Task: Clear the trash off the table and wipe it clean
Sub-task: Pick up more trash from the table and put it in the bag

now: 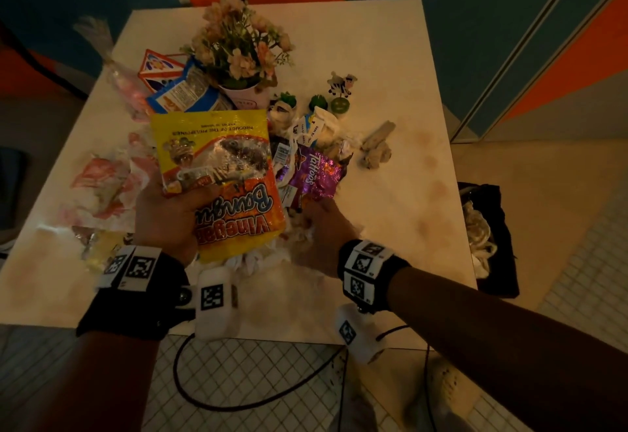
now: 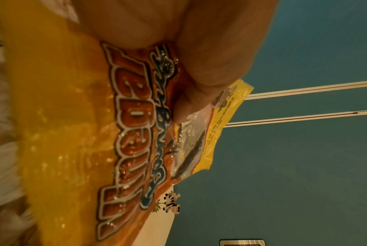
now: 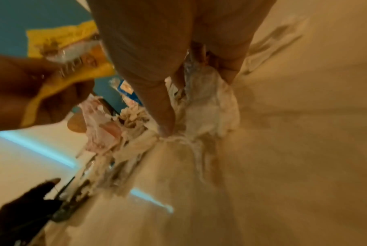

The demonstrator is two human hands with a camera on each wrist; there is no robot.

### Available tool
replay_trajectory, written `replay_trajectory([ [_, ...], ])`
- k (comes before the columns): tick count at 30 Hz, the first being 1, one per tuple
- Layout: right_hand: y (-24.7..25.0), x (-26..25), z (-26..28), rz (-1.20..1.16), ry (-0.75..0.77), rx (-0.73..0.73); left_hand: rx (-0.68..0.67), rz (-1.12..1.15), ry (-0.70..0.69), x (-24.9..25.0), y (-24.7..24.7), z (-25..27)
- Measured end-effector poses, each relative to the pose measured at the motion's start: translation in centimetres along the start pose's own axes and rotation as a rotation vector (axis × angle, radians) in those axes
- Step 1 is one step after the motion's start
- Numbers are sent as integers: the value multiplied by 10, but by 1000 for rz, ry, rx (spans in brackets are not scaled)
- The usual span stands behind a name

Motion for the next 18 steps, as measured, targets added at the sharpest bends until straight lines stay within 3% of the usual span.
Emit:
replay_trajectory([
  [8, -4, -10, -9, 237, 65, -42, 17, 25, 28, -4, 3, 5],
  [13, 8, 0, -10, 33, -24, -71, 21, 29, 37, 0, -2, 8],
  [18, 40, 17, -4, -233, -84, 49, -7, 60, 30, 6, -7, 9],
])
Point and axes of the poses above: each hand's wrist, its own z-axis away from the middle knuckle, its own y-axis out of the back of the hand, x = y × z, the point moved 5 cm from there along -z, towards the middle knuckle, and after that the axes turned 14 degrees about z, right-handed, at the moved point
